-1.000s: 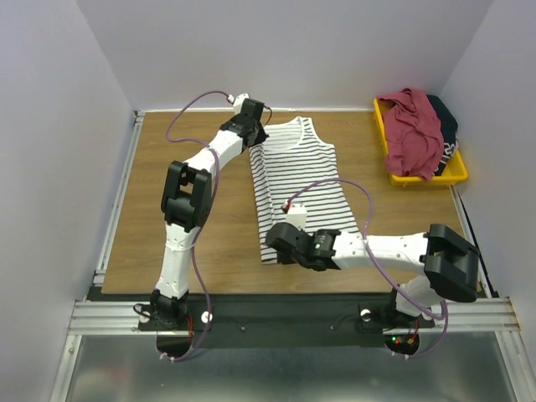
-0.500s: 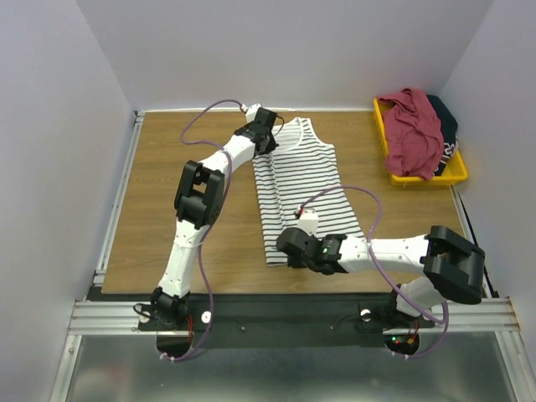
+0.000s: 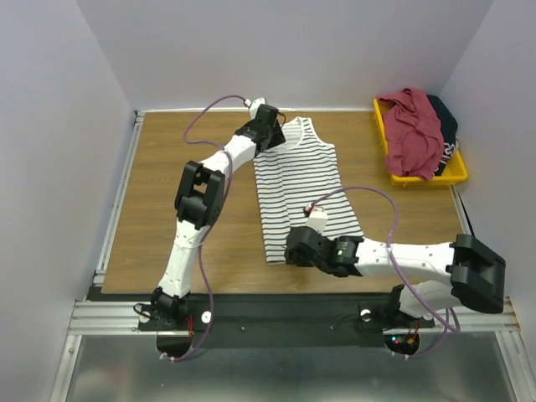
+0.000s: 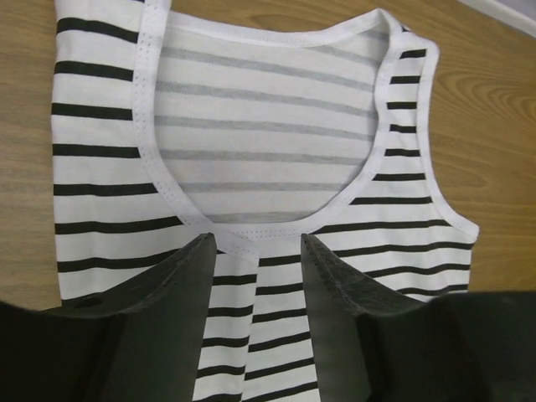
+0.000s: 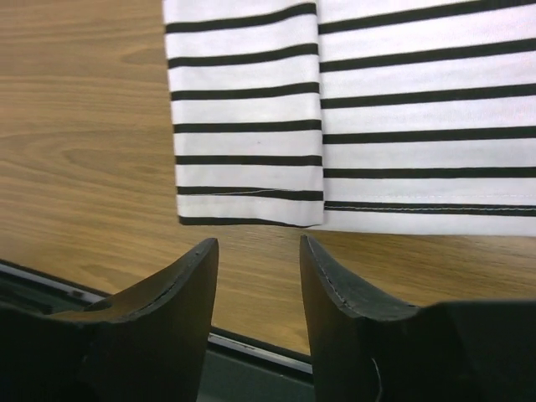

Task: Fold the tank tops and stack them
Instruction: Fold the tank top

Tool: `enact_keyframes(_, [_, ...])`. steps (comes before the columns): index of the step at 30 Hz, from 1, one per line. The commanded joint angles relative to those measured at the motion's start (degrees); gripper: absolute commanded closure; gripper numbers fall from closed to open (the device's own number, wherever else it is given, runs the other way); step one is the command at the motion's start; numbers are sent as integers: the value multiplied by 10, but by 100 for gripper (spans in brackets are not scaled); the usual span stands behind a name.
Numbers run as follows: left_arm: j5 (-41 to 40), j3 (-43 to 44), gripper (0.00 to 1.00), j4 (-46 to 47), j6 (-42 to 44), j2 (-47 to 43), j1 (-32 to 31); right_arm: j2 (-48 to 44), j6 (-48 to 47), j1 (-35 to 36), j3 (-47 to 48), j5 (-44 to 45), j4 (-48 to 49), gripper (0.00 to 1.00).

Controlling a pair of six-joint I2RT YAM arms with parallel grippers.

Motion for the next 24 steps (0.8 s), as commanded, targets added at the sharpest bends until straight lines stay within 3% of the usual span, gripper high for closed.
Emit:
enact_keyframes(1, [13, -1, 43, 50, 18, -84, -3, -34, 7, -2, 10, 28, -10, 48])
enact_keyframes(7, [3, -54, 47, 43, -12, -135, 20, 0, -32, -32, 50, 24, -31, 49])
enact_keyframes(10, [17, -80, 60, 39, -17, -140, 31, 80, -69, -34, 109, 8, -30, 50])
enact_keyframes(11, [23, -84, 69, 41, -14, -135, 33, 98, -79, -34, 121, 4, -30, 51])
enact_keyframes(15, [56, -106, 81, 46, -11, -119, 45, 176, -96, -34, 173, 3, -30, 55])
enact_keyframes(24, [97, -115, 84, 29, -1, -61, 74, 265, -109, -30, 209, -4, -23, 57])
